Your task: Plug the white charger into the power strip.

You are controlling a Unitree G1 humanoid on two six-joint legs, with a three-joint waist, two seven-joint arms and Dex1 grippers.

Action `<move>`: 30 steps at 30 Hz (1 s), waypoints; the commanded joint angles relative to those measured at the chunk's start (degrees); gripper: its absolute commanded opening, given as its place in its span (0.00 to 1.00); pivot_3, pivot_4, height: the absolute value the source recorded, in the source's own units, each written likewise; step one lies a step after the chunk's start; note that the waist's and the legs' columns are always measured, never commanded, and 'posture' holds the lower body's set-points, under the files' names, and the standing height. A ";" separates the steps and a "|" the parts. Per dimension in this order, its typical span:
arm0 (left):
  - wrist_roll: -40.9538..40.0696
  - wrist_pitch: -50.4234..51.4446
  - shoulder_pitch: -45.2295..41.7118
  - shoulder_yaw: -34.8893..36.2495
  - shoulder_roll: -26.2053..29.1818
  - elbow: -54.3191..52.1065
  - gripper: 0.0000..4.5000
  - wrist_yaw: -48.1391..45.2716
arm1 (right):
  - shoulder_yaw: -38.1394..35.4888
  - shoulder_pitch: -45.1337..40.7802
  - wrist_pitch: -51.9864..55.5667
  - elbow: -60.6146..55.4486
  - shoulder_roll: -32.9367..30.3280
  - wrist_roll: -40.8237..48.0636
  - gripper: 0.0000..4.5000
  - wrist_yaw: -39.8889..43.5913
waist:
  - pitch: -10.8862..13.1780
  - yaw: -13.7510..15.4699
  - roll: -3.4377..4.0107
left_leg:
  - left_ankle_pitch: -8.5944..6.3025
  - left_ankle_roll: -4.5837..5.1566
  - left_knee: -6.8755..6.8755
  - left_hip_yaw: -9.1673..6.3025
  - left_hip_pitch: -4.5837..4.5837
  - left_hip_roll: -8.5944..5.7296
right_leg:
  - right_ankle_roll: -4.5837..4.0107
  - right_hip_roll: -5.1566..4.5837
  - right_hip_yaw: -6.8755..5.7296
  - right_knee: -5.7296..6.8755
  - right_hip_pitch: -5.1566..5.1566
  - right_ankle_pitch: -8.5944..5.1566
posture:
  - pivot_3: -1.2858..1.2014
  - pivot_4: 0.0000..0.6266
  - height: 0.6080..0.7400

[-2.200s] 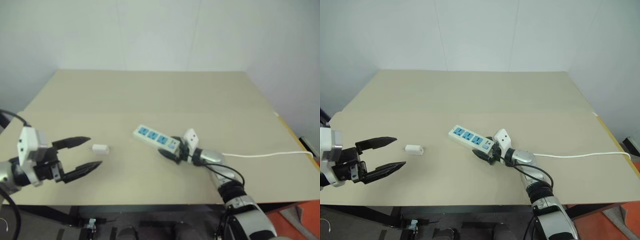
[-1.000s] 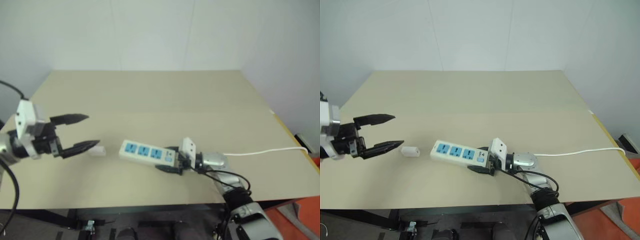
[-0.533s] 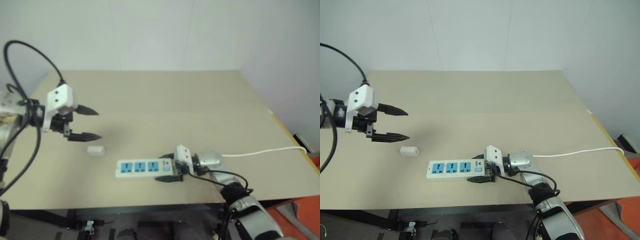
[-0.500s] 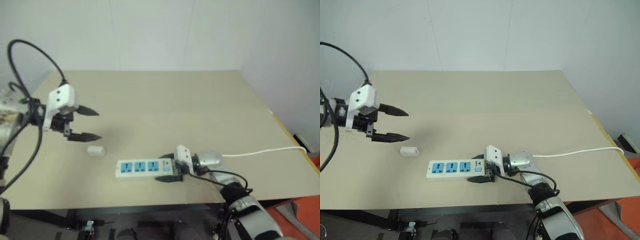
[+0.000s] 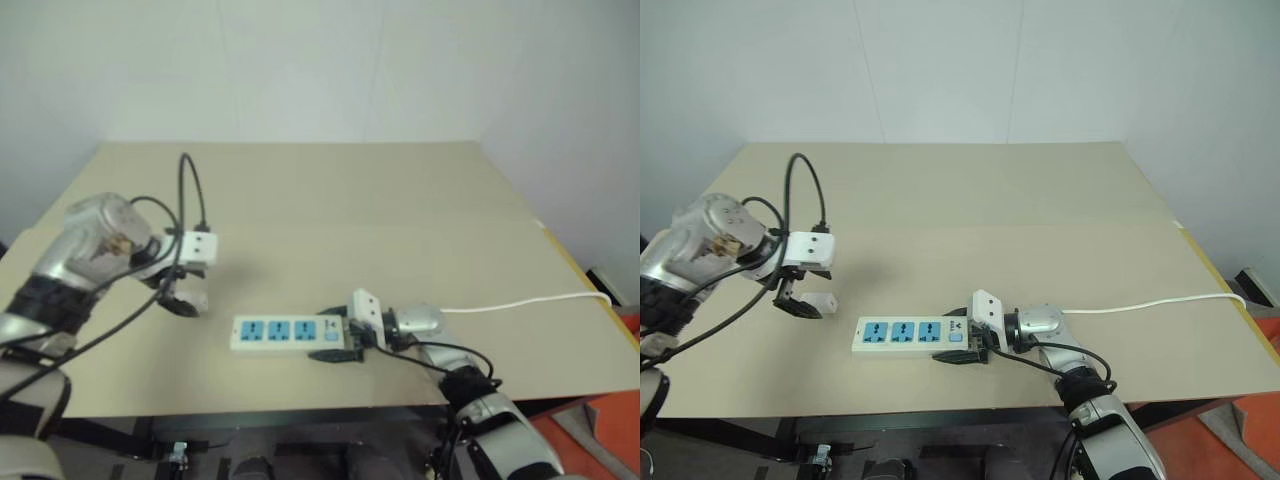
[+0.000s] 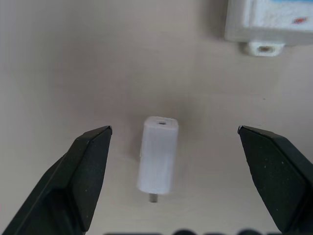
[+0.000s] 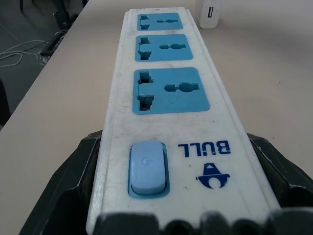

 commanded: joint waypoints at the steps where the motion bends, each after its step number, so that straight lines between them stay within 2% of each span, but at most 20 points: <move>1: 4.14 -4.00 -1.55 -1.23 -1.51 2.53 1.00 1.06 | 0.64 1.22 1.65 -0.46 0.17 -0.40 0.76 -0.35 | 0.00 0.00 0.00 | 0.00 0.00 0.00 0.00 0.00 0.00 | 0.00 0.00 0.01 0.00 0.00 0.00 | 0.52 0.24 1.00; 7: 10.25 -7.65 -0.37 -3.03 -4.54 6.62 1.00 5.55 | 0.47 1.10 2.95 -1.46 0.34 -0.17 0.76 -0.49 | 0.00 0.00 0.00 | 0.00 0.00 0.00 -0.01 -0.01 0.00 | 0.00 0.00 0.01 0.01 -0.01 0.00 | 0.52 0.24 1.00; 14: 12.45 -8.67 0.61 -3.01 -6.18 8.23 1.00 5.67 | 0.37 2.21 3.97 -3.29 0.09 0.04 0.76 -0.63 | 0.00 0.05 0.00 | 0.00 0.00 0.00 -0.01 -0.04 0.00 | 0.00 0.00 0.01 0.02 -0.02 -0.01 | 0.52 0.24 1.00; 18: 12.86 -9.45 1.61 -3.02 -5.84 7.79 0.81 5.16 | 0.24 2.69 4.40 -4.04 -0.01 0.18 0.76 -1.07 | -0.02 0.08 0.04 | 0.00 0.00 0.00 -0.01 -0.01 0.00 | 0.00 0.00 0.01 0.06 0.00 -0.01 | 0.52 0.24 1.00; 26: 12.14 -9.20 1.26 -1.44 -6.09 6.79 0.23 4.72 | -0.10 3.18 4.73 -4.71 -0.25 0.24 0.76 -1.47 | -0.09 0.23 0.15 | 0.00 0.00 0.01 -0.03 0.34 -0.01 | -0.08 0.01 0.01 0.29 0.21 -0.07 | 0.52 0.24 1.00; 30: 9.06 -9.24 -1.35 1.64 -7.79 6.53 0.22 5.36 | 0.07 3.07 4.72 -4.67 -0.43 0.30 0.76 -0.86 | -0.08 0.28 0.15 | 0.00 0.01 0.03 -0.03 0.21 -0.01 | -0.08 0.01 0.01 0.26 0.13 -0.07 | 0.52 0.24 1.00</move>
